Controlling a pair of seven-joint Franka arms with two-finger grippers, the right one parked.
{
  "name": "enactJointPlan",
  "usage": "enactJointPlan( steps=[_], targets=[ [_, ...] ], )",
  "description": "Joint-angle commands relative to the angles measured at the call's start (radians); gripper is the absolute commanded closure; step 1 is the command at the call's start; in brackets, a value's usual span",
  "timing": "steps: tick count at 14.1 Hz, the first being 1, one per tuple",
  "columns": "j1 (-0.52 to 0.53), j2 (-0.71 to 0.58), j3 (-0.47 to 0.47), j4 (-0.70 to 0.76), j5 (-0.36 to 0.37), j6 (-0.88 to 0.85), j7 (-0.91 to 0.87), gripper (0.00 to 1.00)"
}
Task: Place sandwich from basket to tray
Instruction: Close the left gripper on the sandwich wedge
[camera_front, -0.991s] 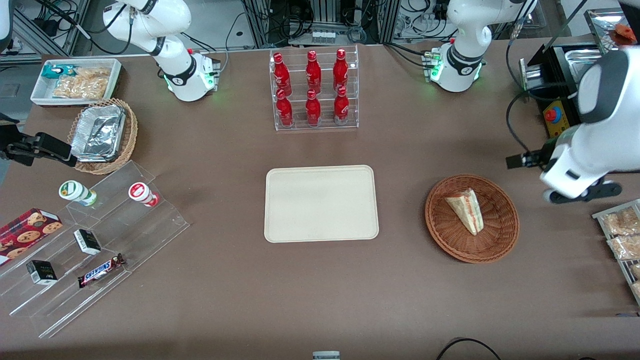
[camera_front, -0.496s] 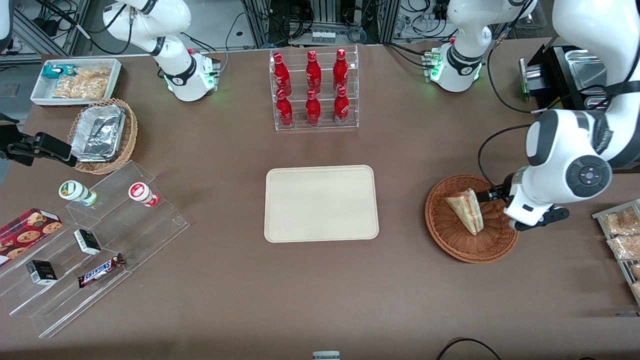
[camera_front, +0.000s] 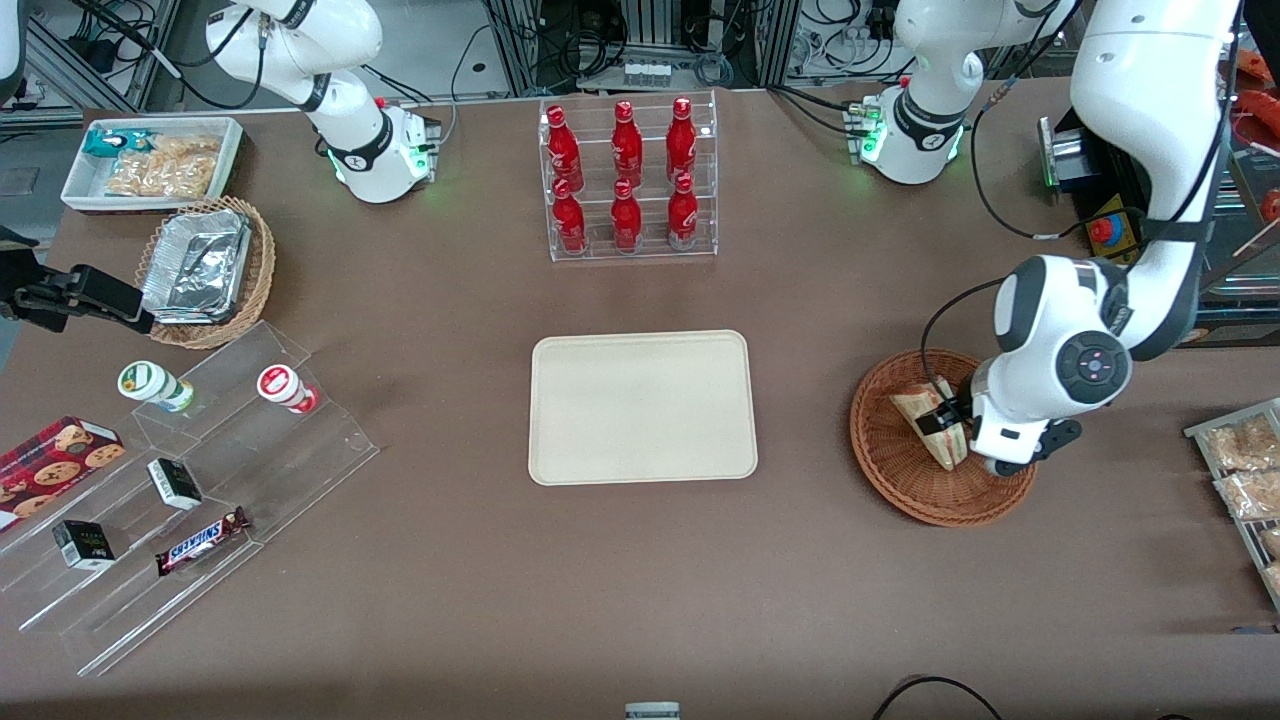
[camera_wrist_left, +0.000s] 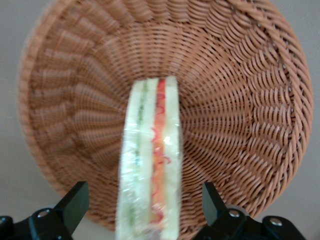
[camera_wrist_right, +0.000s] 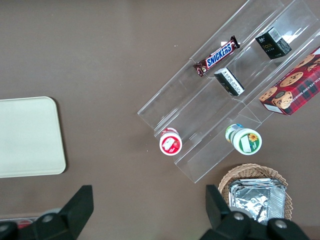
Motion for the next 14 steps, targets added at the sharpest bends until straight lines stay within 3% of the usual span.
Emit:
enactJointPlan(
  steps=[1,6,7,8,9,10,11,14],
  targets=[
    [-0.009,-0.004,-0.001,-0.078,0.014,0.110,-0.069,0.00],
    [-0.009,0.003,-0.001,-0.084,0.012,0.117,-0.080,0.01],
    [-0.009,0.003,-0.001,-0.084,0.014,0.115,-0.082,0.13],
    [-0.010,0.002,-0.001,-0.083,0.014,0.114,-0.083,0.43],
    [-0.010,0.002,-0.001,-0.079,0.014,0.112,-0.082,0.64],
    [-0.010,0.000,-0.001,-0.076,0.014,0.111,-0.080,0.77],
    [-0.010,-0.001,-0.001,-0.076,0.014,0.111,-0.079,0.83],
    [-0.010,-0.004,-0.004,-0.066,0.015,0.111,-0.068,0.86]
  ],
)
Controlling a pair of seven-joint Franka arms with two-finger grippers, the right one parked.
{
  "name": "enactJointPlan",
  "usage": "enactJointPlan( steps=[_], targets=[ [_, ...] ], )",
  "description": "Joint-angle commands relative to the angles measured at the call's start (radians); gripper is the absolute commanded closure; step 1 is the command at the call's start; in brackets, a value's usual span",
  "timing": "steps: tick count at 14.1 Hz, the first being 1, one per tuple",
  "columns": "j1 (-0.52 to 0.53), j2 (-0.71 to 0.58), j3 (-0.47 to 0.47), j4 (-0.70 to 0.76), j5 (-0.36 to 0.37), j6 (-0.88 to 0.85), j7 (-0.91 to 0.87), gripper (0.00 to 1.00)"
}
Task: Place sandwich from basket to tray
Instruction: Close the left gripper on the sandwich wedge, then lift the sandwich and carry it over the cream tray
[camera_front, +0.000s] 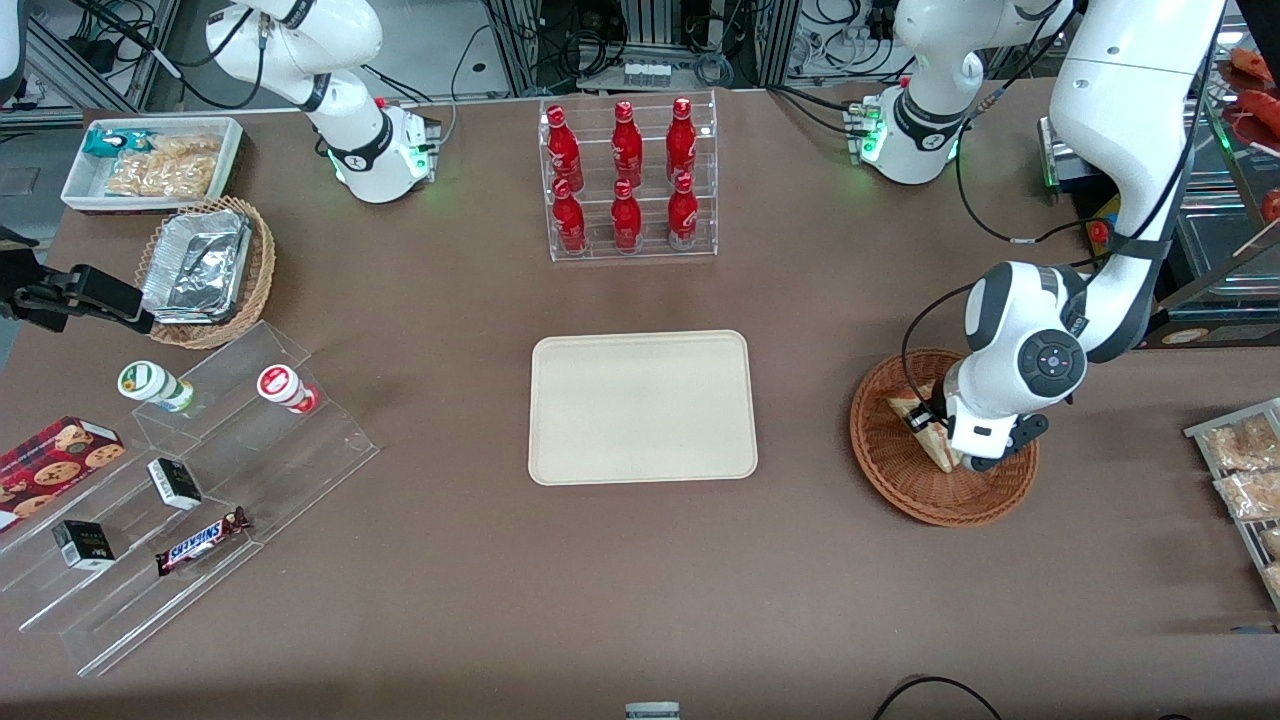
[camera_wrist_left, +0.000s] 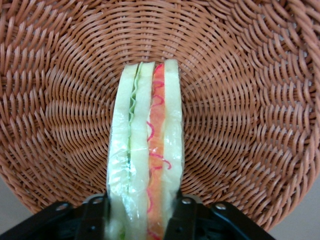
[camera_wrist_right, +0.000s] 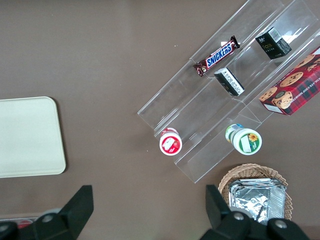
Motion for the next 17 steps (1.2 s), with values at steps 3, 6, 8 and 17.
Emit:
enactJointPlan(
  steps=[3,6,8,17],
  targets=[
    [-0.005,-0.022,-0.022,0.076,0.015,-0.034,-0.007,0.86],
    [-0.005,-0.022,-0.095,0.165,0.015,-0.071,0.019,0.85],
    [-0.006,-0.013,-0.178,0.211,0.018,-0.106,0.019,0.85],
    [-0.394,0.229,-0.197,0.469,0.090,-0.129,-0.056,0.83]
  ],
)
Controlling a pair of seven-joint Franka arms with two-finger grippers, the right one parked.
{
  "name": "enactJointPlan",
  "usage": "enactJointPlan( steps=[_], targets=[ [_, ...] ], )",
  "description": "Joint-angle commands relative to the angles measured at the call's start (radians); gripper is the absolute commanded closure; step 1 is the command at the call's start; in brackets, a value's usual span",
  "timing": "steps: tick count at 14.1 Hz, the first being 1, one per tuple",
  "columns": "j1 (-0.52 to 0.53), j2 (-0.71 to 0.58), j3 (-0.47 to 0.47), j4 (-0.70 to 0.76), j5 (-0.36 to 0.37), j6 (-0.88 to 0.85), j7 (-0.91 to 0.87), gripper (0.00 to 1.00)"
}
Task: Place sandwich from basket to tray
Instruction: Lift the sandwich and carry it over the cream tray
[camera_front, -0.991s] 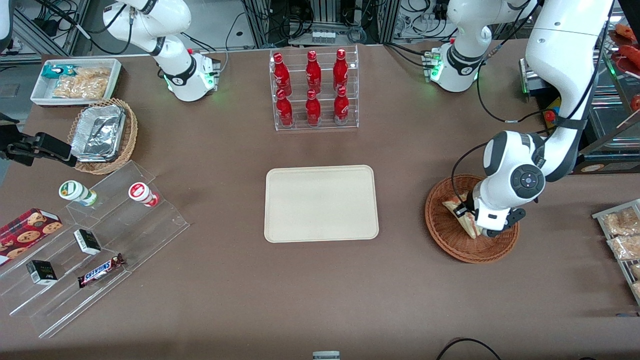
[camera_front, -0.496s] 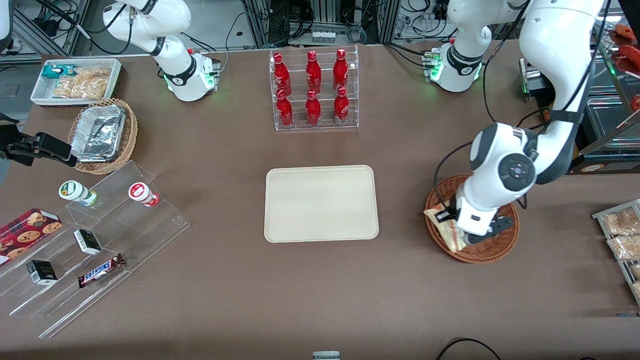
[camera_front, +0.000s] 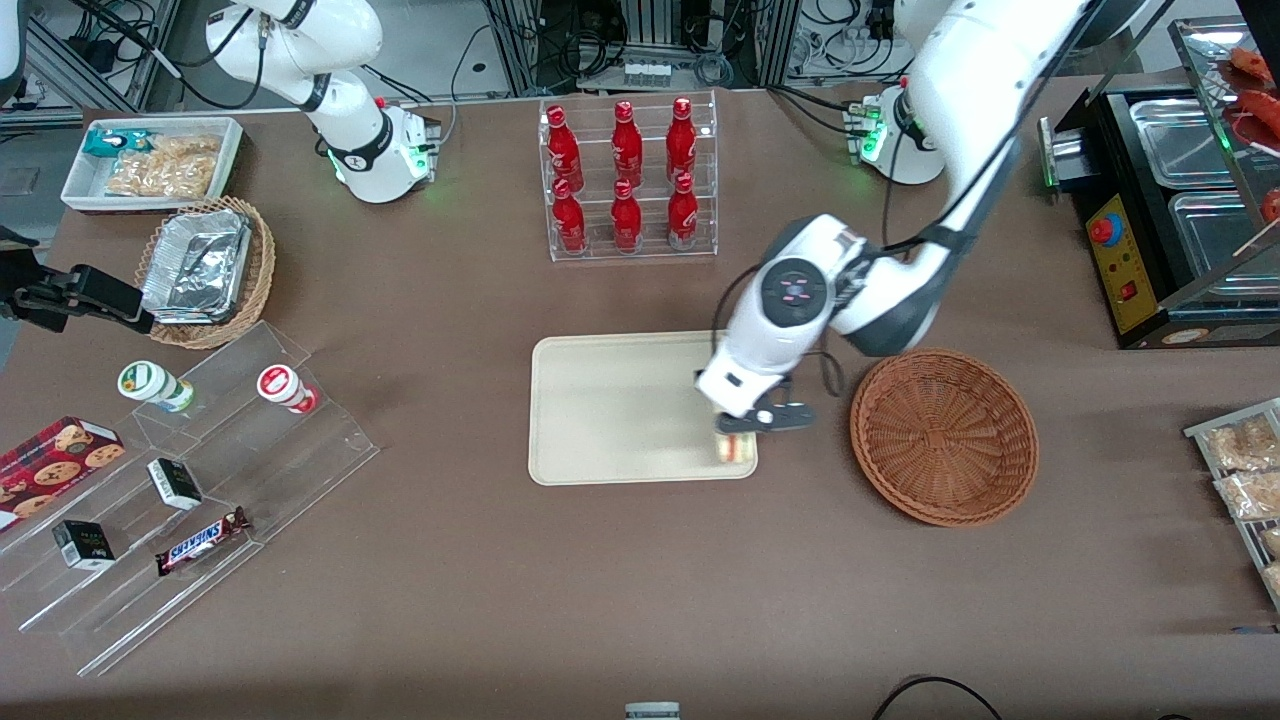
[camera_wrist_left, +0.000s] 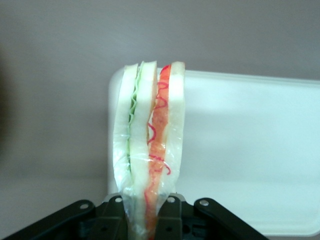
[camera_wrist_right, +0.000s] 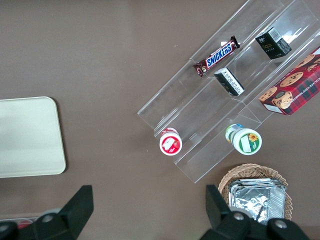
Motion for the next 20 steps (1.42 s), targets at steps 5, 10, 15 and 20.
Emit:
enactJointPlan(
  steps=[5,10,15,20],
  targets=[
    [-0.141,0.166,0.018,0.199,0.039,-0.047,-0.060,0.82],
    [-0.186,0.237,0.026,0.224,0.161,-0.042,-0.184,0.80],
    [-0.205,0.246,0.026,0.235,0.178,-0.042,-0.229,0.45],
    [-0.205,0.244,0.026,0.253,0.178,-0.036,-0.252,0.00]
  ],
)
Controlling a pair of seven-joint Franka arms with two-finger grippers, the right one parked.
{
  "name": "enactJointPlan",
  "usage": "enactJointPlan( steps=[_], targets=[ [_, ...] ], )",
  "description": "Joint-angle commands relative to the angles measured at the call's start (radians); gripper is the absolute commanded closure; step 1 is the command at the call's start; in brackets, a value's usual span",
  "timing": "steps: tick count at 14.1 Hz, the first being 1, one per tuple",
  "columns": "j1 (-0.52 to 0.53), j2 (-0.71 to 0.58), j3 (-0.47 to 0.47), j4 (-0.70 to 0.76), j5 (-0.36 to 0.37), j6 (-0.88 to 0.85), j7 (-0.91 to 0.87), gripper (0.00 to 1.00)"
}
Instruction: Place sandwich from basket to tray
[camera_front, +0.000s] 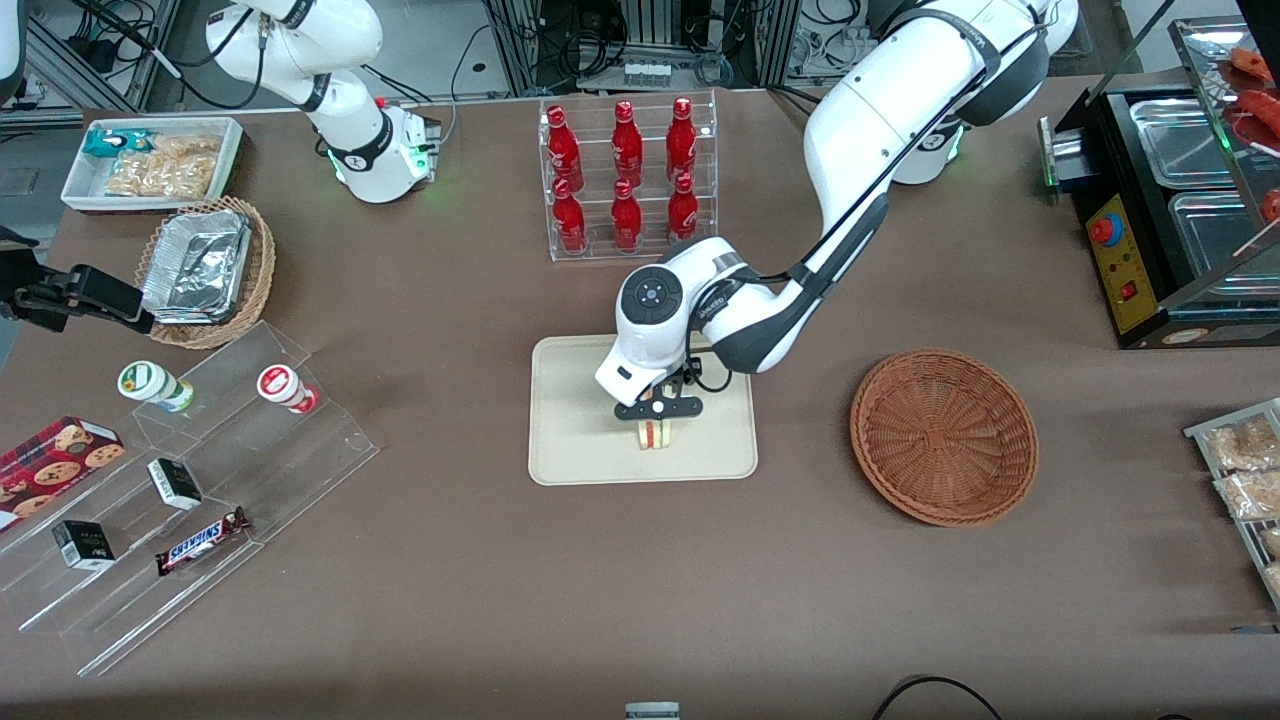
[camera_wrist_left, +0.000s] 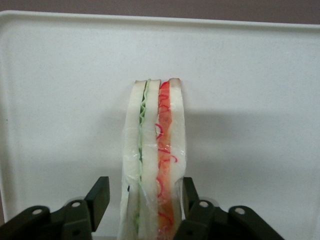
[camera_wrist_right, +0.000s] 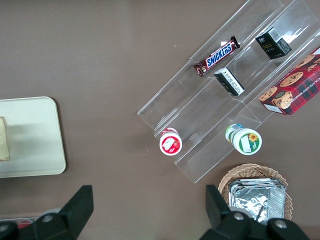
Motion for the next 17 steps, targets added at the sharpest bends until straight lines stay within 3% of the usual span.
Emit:
enactJointPlan(
  steps=[1,4,8,12,15,17],
  targets=[
    [-0.017,0.005,0.013,0.057,0.020,-0.018,-0.040,0.00],
    [-0.013,-0.015,0.048,0.108,0.020,-0.030,-0.039,0.00],
    [0.004,-0.133,0.099,0.102,0.024,-0.143,-0.031,0.00],
    [0.154,-0.285,0.102,0.036,-0.010,-0.249,0.059,0.00],
    [0.287,-0.420,0.102,-0.073,-0.119,-0.283,0.267,0.00],
    [0.363,-0.480,0.105,-0.087,-0.153,-0.390,0.410,0.00]
  ],
)
